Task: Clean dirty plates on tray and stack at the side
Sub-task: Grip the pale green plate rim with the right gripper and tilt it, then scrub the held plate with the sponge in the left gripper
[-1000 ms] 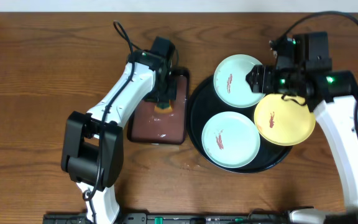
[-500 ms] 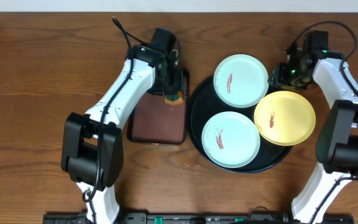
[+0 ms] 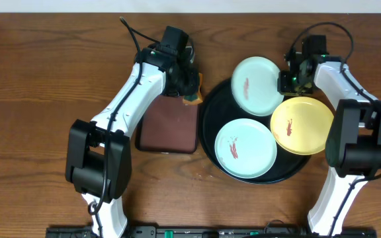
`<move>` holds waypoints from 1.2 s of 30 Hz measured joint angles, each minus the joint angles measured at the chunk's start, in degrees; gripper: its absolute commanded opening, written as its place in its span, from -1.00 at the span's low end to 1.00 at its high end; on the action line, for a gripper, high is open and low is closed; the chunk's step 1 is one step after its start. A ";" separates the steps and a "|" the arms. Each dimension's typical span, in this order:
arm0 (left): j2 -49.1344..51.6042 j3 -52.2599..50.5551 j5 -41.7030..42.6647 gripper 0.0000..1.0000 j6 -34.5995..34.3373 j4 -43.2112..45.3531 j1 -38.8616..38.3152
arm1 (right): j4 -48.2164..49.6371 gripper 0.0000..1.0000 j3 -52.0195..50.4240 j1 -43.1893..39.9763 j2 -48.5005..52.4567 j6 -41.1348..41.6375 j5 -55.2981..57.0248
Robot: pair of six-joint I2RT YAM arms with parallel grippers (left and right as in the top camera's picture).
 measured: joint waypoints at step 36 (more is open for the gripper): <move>0.00 0.00 0.11 -0.85 -1.66 14.10 -8.48 | -2.19 -0.50 -1.66 4.22 -3.13 4.83 2.75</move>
